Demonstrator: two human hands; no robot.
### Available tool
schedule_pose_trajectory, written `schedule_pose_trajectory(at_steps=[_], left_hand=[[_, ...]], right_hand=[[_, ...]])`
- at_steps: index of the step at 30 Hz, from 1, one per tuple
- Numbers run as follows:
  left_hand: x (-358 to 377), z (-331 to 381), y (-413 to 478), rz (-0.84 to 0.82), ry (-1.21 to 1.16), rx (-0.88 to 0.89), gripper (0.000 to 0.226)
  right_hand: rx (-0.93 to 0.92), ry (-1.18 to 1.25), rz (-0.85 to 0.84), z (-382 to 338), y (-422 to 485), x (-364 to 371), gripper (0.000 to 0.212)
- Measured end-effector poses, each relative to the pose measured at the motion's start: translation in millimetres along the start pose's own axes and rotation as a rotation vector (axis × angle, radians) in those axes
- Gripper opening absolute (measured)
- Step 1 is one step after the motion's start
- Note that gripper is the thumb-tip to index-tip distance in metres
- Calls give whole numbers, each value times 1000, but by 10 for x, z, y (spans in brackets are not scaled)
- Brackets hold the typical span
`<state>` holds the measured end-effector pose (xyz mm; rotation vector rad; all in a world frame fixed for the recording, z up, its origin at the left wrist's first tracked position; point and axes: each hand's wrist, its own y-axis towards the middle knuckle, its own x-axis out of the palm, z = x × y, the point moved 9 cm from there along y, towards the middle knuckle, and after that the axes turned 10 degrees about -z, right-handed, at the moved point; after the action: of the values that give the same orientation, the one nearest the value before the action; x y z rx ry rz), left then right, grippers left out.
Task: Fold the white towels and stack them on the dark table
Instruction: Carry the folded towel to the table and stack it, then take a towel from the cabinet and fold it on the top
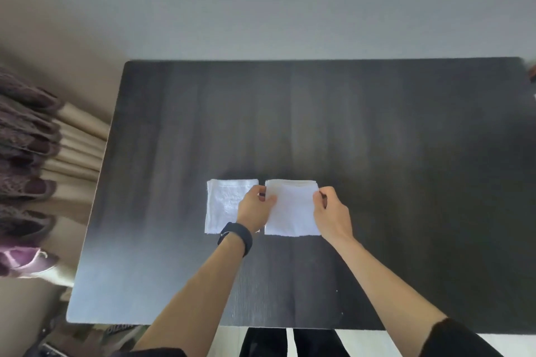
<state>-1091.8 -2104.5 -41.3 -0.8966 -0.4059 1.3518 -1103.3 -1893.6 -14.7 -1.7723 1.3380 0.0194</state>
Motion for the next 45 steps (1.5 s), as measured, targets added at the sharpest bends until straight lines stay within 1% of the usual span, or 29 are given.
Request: schedule_pose_trajectory(at_steps=[4, 10, 12, 14, 15, 16, 17, 19, 20, 21, 22, 25, 28, 33, 39, 43, 45], left_hand=[[-18, -3, 119, 26, 42, -6, 21], [-28, 23, 133, 43, 114, -12, 28], [-37, 123, 65, 74, 232, -2, 30], [-83, 271, -66, 180, 411, 53, 34], [-100, 340, -145, 250, 502, 108, 36], [-94, 406, -232, 317, 594, 191, 38], [-46, 455, -303, 363, 691, 292, 41], [115, 433, -356, 379, 885, 464, 48], [202, 363, -322, 352, 968, 503, 53], [270, 293, -273, 321, 1033, 513, 59], [317, 233, -212, 292, 1078, 502, 65], [353, 111, -39, 243, 1162, 442, 71], [372, -4, 128, 198, 1213, 412, 75], [356, -15, 159, 211, 1212, 411, 80], [364, 3, 145, 176, 1229, 382, 81], [330, 151, 37, 112, 1248, 318, 80], [298, 292, -161, 102, 1246, 294, 74]], right_hand=[[0, 1, -5, 21, 145, 33, 20], [36, -38, -14, 82, 236, 73, 20], [57, -84, 4, 101, 253, 60, 20], [83, -161, 82, 120, 216, -2, 20], [73, -197, 142, 115, 171, -48, 20], [26, -239, 214, 84, 110, -91, 21], [-69, -297, 285, 1, 34, -114, 23], [-317, -447, 361, -211, -121, -38, 29], [-424, -523, 349, -281, -153, 68, 35], [-489, -598, 307, -316, -143, 191, 42], [-501, -671, 248, -304, -92, 314, 49], [-384, -789, 124, -122, 143, 503, 59], [-319, -808, 69, 80, 319, 575, 60], [-353, -812, 83, 107, 334, 596, 61], [-354, -780, 33, 137, 340, 613, 61], [-339, -750, -35, -3, 265, 473, 59], [-336, -759, -13, -60, 52, 281, 58]])
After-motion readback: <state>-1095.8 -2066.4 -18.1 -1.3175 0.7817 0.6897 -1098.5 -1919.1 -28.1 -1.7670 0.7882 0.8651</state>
